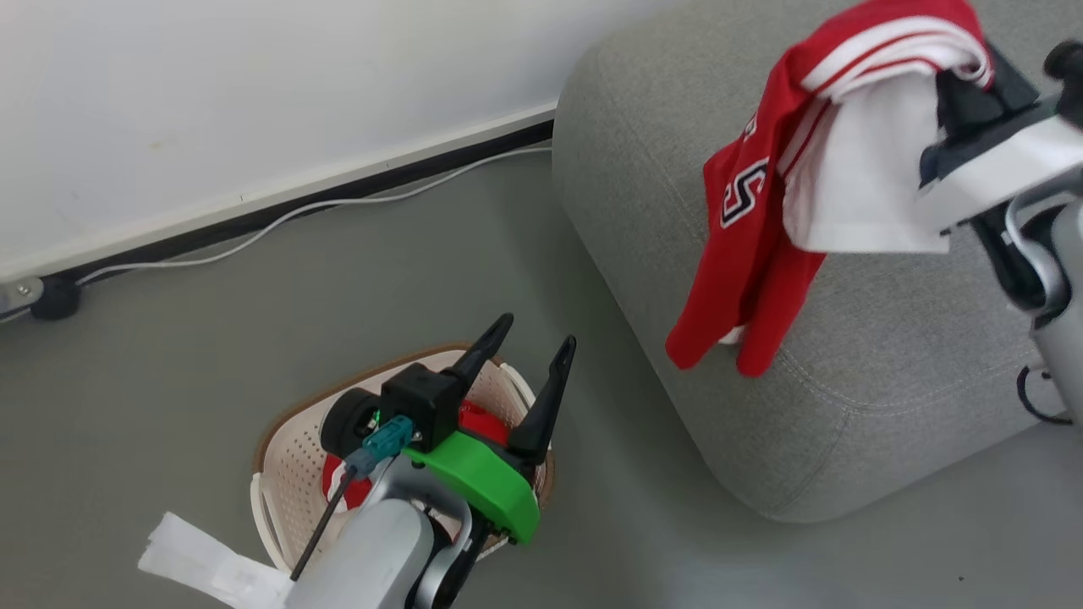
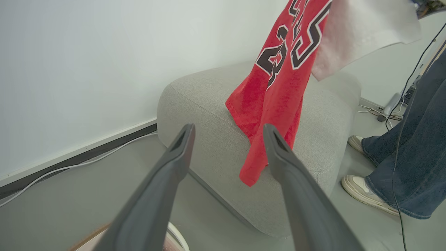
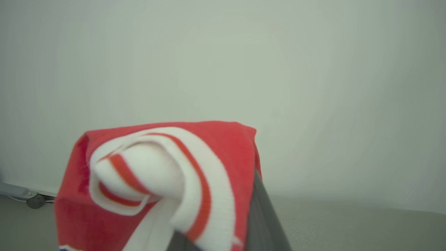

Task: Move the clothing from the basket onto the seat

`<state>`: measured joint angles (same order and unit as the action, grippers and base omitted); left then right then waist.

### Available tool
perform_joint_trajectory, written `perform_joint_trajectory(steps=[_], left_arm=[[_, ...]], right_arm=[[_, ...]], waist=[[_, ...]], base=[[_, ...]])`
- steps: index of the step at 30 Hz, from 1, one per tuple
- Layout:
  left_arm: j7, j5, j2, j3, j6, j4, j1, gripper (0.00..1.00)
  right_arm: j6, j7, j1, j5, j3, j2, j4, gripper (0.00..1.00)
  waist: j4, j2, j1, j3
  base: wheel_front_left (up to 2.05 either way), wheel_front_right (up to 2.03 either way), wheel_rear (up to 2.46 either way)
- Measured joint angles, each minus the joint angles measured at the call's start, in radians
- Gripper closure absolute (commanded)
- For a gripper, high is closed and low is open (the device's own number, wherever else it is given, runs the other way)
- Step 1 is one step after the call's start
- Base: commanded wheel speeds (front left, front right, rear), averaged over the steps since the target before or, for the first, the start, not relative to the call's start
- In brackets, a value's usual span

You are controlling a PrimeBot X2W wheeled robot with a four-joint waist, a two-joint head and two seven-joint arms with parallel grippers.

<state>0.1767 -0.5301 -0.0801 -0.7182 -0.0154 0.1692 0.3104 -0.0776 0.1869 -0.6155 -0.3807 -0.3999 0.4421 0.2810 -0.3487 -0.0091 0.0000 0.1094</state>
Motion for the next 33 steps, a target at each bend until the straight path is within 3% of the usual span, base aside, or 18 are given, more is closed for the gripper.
perform_joint_trajectory(steps=[8,18,25,33], left_arm=[[-0.025,0.035,-0.026,0.015,-0.02,-0.06,0.069,0.0],[-0.064,0.073,-0.039,0.013,-0.021,-0.148,0.157,0.0],[-0.1,0.117,-0.045,0.009,-0.03,-0.196,0.202,0.0],[-0.132,0.136,-0.049,0.005,-0.03,-0.252,0.263,0.0]], right_arm=[[0.003,-0.057,-0.208,-0.016,0.085,0.057,-0.016,1.0],[0.037,-0.138,-0.437,-0.055,0.221,0.16,0.026,1.0],[0.057,-0.166,-0.497,-0.061,0.275,0.222,0.091,1.0],[0.093,-0.157,-0.502,-0.082,0.332,0.239,0.188,1.0]], waist=[[0.038,0.0,0.0,0.09],[0.098,0.0,0.0,0.22],[0.143,0.0,0.0,0.316],[0.172,0.0,0.0001,0.431]], base=[[0.0,0.0,0.0],[0.0,0.0,0.0],[0.0,0.0,0.0],[0.0,0.0,0.0]])
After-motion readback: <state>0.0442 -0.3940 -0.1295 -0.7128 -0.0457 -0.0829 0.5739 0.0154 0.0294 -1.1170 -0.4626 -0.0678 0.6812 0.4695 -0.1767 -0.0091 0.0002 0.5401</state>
